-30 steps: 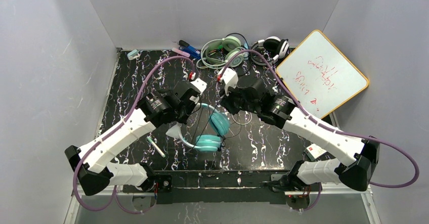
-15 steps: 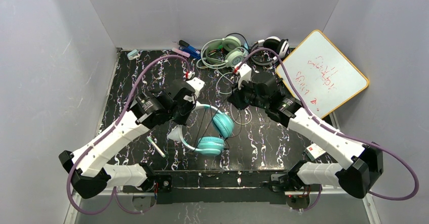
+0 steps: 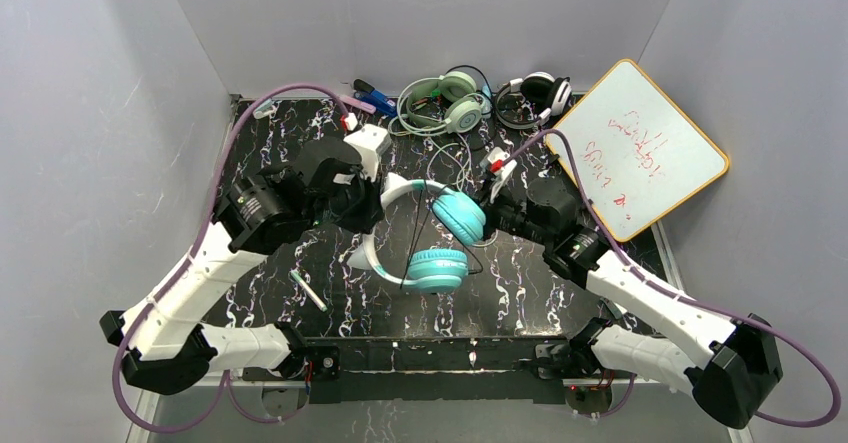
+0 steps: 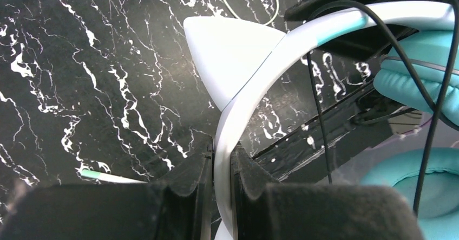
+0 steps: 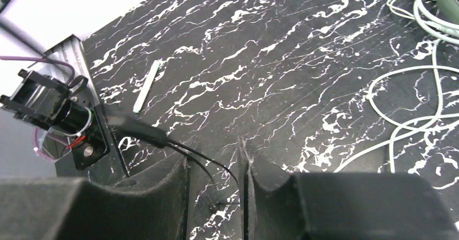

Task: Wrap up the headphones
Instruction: Wrap the headphones cable around the headphones.

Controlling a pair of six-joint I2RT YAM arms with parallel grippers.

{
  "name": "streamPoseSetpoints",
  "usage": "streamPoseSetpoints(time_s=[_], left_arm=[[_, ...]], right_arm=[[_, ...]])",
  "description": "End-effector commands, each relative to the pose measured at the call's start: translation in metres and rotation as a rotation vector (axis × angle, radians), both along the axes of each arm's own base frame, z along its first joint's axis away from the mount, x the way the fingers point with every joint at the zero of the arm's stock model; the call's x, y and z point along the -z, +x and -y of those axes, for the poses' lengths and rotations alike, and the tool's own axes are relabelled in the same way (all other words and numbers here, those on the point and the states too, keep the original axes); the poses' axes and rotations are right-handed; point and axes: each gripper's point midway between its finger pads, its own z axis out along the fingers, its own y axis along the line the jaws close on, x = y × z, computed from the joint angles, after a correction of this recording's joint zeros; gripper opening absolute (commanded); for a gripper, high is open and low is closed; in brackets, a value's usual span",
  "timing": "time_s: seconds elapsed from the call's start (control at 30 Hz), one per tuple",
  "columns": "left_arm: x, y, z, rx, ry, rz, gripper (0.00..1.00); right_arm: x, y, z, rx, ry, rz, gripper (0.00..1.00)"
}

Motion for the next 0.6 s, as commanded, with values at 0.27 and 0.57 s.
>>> streamPoseSetpoints(time_s=[0.27,0.57], left_arm=[[-0.073,-0.01,0.006,-0.058,-0.24,0.027,0.0],[-0.108,-0.005,0.011,-0.078,-0.354,0.084,0.0]], right_arm=[[-0.031,-0.006,-0.013,-0.081,0.193,0.121,0.49],[-0.015,-0.005,-0.022,-0.108,0.209,0.102,0.51]])
